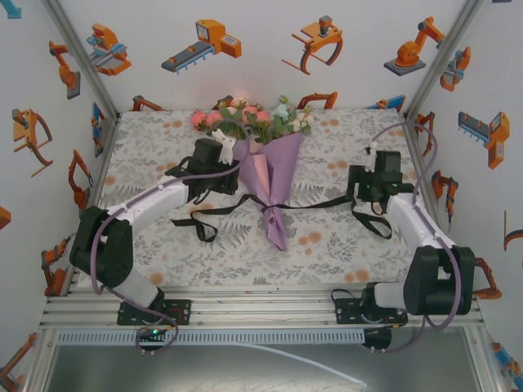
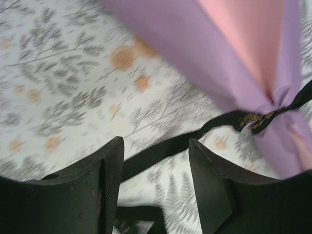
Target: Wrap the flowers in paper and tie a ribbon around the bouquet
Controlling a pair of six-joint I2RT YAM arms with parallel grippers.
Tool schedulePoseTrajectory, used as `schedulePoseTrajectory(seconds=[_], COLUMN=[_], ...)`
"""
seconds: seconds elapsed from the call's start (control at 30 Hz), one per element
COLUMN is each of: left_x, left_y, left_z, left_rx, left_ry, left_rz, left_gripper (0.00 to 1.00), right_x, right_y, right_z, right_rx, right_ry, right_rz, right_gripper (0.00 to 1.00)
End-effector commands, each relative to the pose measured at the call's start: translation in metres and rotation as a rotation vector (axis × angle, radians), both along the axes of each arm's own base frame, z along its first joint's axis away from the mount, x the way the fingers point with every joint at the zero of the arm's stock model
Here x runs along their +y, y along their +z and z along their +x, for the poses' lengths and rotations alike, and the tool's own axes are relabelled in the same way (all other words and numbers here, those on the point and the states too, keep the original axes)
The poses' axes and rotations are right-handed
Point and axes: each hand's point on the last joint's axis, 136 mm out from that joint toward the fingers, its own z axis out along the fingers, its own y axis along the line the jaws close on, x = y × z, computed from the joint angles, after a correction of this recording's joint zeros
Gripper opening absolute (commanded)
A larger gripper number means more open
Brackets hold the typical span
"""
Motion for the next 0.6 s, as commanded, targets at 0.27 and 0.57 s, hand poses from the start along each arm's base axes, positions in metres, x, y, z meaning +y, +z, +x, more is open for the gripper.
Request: schedulePoseTrajectory(seconds=[0.27,0.57], left_x=[0.054,0.055], left_y=[-0.013,-0.028], left_z=[-0.054,-0.053], left_rx=[0.235,0.218], left_ry=[-0.200,-0.216], left_rz=[0.072,0.025], left_gripper=[0.72,0.77], right_x=[0.130,0.140], right_y=[-0.063,-0.090], right_z=[-0.040,-0.027], right_rx=[0.154,0.169], right_ry=[1.023,1.056], right_rz=[-0.147,-0.181], right_gripper=[0.66,0.41])
